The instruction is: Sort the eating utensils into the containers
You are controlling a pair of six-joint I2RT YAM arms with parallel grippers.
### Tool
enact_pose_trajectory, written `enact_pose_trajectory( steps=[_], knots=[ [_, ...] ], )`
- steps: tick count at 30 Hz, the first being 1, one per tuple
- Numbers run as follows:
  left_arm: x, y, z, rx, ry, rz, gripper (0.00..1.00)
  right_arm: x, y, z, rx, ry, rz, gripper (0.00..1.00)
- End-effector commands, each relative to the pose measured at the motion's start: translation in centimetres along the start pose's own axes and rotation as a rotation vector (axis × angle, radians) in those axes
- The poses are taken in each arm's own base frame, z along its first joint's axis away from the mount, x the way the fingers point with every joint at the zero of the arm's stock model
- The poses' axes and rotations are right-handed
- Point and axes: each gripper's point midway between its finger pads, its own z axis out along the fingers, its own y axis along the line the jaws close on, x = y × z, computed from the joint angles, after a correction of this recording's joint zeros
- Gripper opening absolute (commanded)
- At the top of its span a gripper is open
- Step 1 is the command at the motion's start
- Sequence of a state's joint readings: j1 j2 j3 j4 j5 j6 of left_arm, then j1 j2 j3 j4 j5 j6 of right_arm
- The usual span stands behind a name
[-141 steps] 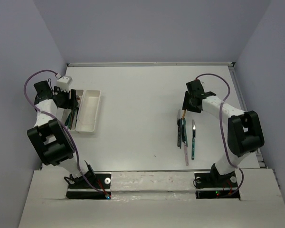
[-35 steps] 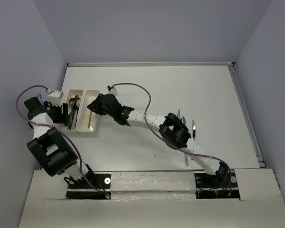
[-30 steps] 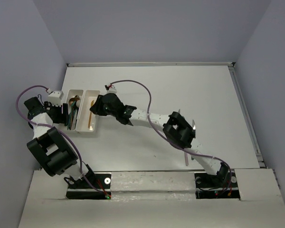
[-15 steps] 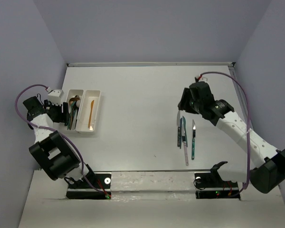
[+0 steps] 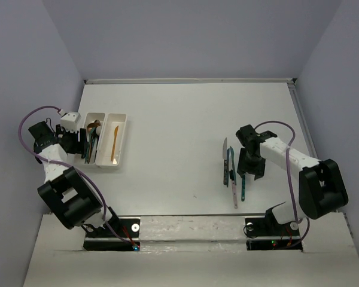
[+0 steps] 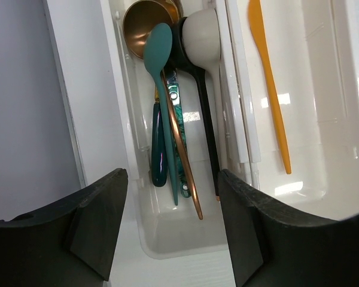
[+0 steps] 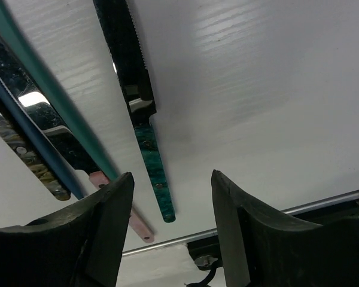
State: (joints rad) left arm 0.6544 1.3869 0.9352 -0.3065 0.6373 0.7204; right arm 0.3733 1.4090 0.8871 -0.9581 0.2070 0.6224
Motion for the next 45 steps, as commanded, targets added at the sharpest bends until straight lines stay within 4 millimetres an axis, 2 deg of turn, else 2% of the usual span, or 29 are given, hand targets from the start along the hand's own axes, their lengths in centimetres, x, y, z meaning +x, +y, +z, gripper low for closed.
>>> enact_pose_trajectory(
  steps=[1,6,12,14,15,17,18,19,23,24,28,30,31,32,33,35,36,37,38,39,40,41,42,43,44,45],
  knots=[
    [-1.0,-0.5,-0.6,0.01,-0.044,0.048,0.73,-0.3,0.6,1.4,-0.024,0.036,-0.026,0.57],
    [-1.0,-0.4,-0.8,0.001,-0.044,0.058,0.73,0.1,1.5,3.1,-0.041,0.067,-0.03,0.52],
    [-1.3,-0.3,-0.8,-0.003,-0.048,0.062,0.73,1.1,1.3,5.0,-0.008,0.123,-0.042,0.47],
    [-1.3,-0.2,-0.9,-0.004,-0.05,0.062,0.73,1.2,1.2,5.4,0.008,0.13,-0.045,0.39],
    [-1.3,-0.3,-0.9,-0.004,-0.05,0.062,0.73,1.1,1.2,5.5,0.012,0.128,-0.044,0.25],
    [-1.4,-0.1,-1.0,-0.011,-0.05,0.066,0.73,0.6,1.2,5.4,0.011,0.108,-0.042,0.12],
    [-1.4,-0.2,-1.0,-0.012,-0.05,0.066,0.73,-0.1,1.1,4.9,0.017,0.073,-0.038,0.02],
    [-1.4,-0.2,-1.0,-0.013,-0.049,0.066,0.73,-0.6,1.0,4.6,0.022,0.051,-0.034,0.0],
    [-1.5,0.0,-1.2,-0.023,-0.049,0.068,0.73,-2.6,0.0,2.5,0.08,-0.022,-0.029,0.0],
    [-1.4,-0.1,-1.2,-0.022,-0.048,0.067,0.73,-2.8,-1.0,1.9,0.127,-0.029,-0.024,0.0],
    [-1.4,0.1,-1.4,-0.035,-0.043,0.073,0.73,-7.0,0.2,-2.9,0.046,-0.191,0.02,0.0],
    [-1.3,0.2,-1.5,-0.046,-0.039,0.078,0.73,-9.1,0.6,-6.6,-0.034,-0.313,0.048,0.0],
    [-1.3,0.3,-1.6,-0.049,-0.038,0.08,0.73,-9.9,1.7,-8.4,-0.097,-0.369,0.036,0.0],
    [-1.4,0.3,-1.6,-0.053,-0.038,0.082,0.73,-11.1,2.7,-11.7,-0.197,-0.462,0.05,0.0],
    [-1.4,0.4,-1.6,-0.057,-0.038,0.082,0.73,-11.9,5.7,-14.3,-0.356,-0.527,0.03,0.0],
    [-1.5,0.5,-1.5,-0.06,-0.042,0.077,0.73,-12.6,9.1,-18.3,-0.545,-0.621,0.031,0.0],
    [-1.6,0.5,-1.5,-0.06,-0.045,0.065,0.73,-12.5,12.7,-21.8,-0.699,-0.698,0.02,0.0],
    [-1.7,0.5,-1.5,-0.058,-0.046,0.057,0.73,-12.4,14.5,-23.3,-0.757,-0.732,0.009,0.0],
    [-1.8,0.6,-1.5,-0.057,-0.047,0.045,0.73,-13.3,16.8,-26.8,-0.864,-0.819,0.028,0.0],
    [-1.9,0.5,-1.4,-0.053,-0.046,0.041,0.73,-13.1,19.0,-28.3,-0.931,-0.838,0.01,0.0],
    [-1.9,0.5,-1.5,-0.051,-0.045,0.039,0.73,-12.8,22.3,-27.8,-0.969,-0.814,-0.021,0.0],
    [-1.9,0.3,-1.7,-0.047,-0.041,0.039,0.73,-11.8,25.8,-31.9,-1.142,-0.839,-0.05,0.0],
    [-1.8,0.3,-1.8,-0.048,-0.036,0.04,0.73,-11.0,28.0,-31.2,-1.178,-0.816,-0.087,0.0],
    [-1.6,0.4,-1.9,-0.059,-0.024,0.051,0.73,-10.1,32.2,-31.2,-1.237,-0.772,-0.107,0.0],
    [-1.3,0.4,-2.2,-0.072,-0.018,0.058,0.73,-9.7,34.4,-31.5,-1.274,-0.758,-0.12,0.0],
    [-1.2,0.8,-2.3,-0.098,-0.008,0.071,0.73,-8.7,38.4,-32.5,-1.349,-0.732,-0.148,0.0]
  ],
)
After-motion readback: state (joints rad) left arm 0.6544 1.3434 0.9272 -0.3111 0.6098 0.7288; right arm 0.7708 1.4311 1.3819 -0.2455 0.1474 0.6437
